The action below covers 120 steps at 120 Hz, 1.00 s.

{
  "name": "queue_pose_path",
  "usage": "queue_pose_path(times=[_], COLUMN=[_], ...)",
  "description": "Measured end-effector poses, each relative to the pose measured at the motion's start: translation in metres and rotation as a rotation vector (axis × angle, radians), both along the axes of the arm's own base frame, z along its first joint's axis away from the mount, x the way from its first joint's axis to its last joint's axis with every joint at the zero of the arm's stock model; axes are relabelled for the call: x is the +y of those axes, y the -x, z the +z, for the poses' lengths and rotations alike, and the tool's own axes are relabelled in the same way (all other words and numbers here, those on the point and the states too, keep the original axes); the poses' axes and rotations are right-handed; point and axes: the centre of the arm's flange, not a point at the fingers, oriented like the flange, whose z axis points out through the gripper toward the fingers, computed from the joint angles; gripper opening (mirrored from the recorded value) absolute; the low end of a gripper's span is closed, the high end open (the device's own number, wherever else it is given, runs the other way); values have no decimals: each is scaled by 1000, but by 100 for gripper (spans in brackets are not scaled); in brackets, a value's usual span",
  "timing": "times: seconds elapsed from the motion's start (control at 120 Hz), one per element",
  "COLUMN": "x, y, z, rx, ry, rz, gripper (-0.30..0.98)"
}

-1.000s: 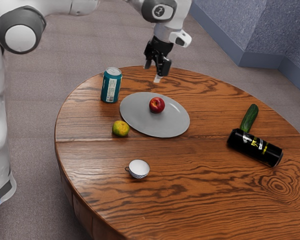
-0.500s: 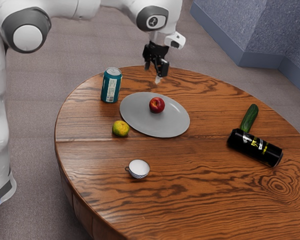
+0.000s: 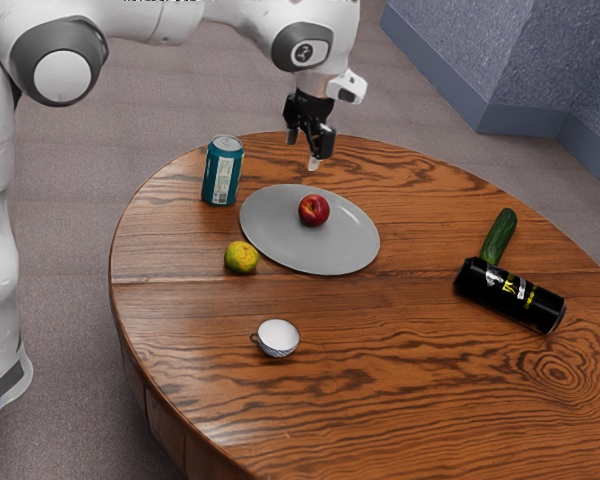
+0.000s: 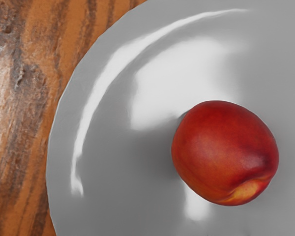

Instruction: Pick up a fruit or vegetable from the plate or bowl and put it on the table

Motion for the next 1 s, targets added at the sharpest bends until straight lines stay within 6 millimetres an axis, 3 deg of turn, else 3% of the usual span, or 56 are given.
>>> queue_pose_path(times=[0.275,0.483,1.0], x=[-8,-27,-26], y=[-12,-18,-28], z=[-24,-38,-72], rx=[10,6,17], ry=[6,10,21], rz=[-18,-51,-48], gripper=[69,69,69])
